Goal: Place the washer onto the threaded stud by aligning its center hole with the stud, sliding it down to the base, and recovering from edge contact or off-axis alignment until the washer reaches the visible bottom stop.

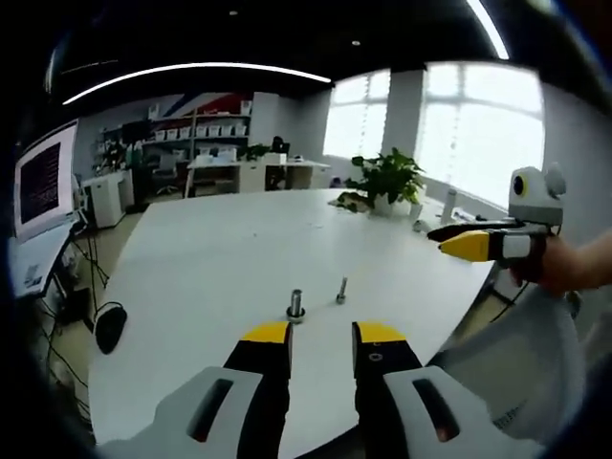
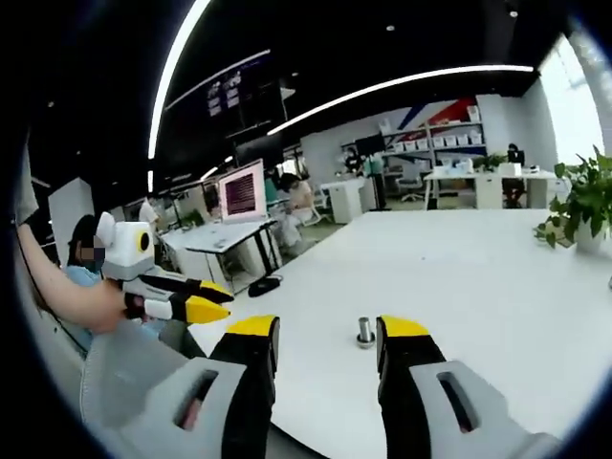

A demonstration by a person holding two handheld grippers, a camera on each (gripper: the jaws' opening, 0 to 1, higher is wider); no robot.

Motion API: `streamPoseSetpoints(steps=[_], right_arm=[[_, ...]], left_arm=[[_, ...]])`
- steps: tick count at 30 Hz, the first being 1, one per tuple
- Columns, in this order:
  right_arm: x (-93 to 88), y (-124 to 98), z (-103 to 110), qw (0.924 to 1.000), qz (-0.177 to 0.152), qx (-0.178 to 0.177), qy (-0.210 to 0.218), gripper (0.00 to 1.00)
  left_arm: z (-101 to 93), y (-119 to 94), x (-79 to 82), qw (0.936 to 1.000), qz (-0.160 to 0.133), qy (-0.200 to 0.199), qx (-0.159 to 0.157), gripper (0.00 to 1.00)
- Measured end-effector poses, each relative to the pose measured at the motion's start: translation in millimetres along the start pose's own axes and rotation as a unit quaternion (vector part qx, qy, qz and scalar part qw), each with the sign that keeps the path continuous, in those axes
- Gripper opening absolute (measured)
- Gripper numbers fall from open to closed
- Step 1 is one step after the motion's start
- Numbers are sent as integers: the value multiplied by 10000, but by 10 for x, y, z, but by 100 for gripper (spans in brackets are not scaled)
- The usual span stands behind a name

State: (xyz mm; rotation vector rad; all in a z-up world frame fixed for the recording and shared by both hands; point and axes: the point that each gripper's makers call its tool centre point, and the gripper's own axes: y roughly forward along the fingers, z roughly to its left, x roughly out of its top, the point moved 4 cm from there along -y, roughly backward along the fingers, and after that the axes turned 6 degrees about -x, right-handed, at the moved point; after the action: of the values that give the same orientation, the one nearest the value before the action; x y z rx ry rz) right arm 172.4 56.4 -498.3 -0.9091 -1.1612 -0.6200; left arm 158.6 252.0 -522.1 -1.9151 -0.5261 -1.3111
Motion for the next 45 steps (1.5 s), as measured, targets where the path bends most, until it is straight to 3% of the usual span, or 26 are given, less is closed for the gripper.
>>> streamPoseSetpoints(steps=[2, 4, 8, 10, 13, 16, 17, 20, 23, 25, 27, 28, 29, 30, 32, 37, 42, 45], right_arm=[[24, -20, -13, 9998, -42, -183, -54, 43], [1, -29, -19, 9996, -80, -264, -33, 44], [11, -33, -118, 9981, -221, -548, -197, 45], [92, -48, -214, 9961, -460, -751, 55, 45], [33, -73, -304, 9950, -314, -949, 70, 46], [53, -96, -286, 9938, -347, -1023, -255, 46], [86, -107, -276, 9928, -398, -1057, -396, 46], [202, -110, -227, 9943, -634, -845, -113, 49], [222, -116, -254, 9907, -474, -927, -876, 49], [206, -126, -277, 9916, -523, -935, -722, 50], [93, -145, -427, 9910, -575, -1194, -164, 50], [-18, -151, -511, 9914, -148, -1301, 5, 51], [-16, -168, -559, 9902, -150, -1391, 5, 50], [56, -191, -599, 9879, -418, -1490, 132, 49], [73, -218, -607, 9872, -533, -1477, 265, 49], [-36, -132, -517, 9907, -126, -1340, -203, 49], [-45, -144, -467, 9901, -128, -1320, -458, 48], [-46, -160, -513, 9898, -139, -1374, -345, 48]], left_arm=[[-8, -19, 67, 9998, -136, -97, -115, 23], [12, -67, 142, 9995, -178, 221, -148, 24], [80, -158, 205, 9981, -359, 469, -178, 26], [129, -177, 198, 9966, -418, 693, -166, 27], [190, -189, 202, 9964, -432, 707, -170, 28], [208, -243, 339, 9911, -855, 1015, -112, 32], [232, -259, 356, 9912, -924, 951, -64, 33], [263, -261, 389, 9912, -945, 921, -123, 35], [302, -289, 425, 9901, -973, 988, -213, 36], [342, -320, 435, 9892, -1071, 982, -200, 37], [431, -360, 434, 9898, -1248, 682, -20, 38], [455, -371, 423, 9905, -1288, 482, 18, 40], [475, -377, 409, 9909, -1305, 323, 32, 40], [496, -385, 400, 9910, -1281, 390, 20, 39], [550, -407, 406, 9899, -1270, 595, 227, 36], [527, -416, 385, 9907, -1271, 419, 226, 36], [515, -492, 423, 9879, -1360, 623, 412, 34], [490, -524, 439, 9862, -1407, 739, 473, 34]])
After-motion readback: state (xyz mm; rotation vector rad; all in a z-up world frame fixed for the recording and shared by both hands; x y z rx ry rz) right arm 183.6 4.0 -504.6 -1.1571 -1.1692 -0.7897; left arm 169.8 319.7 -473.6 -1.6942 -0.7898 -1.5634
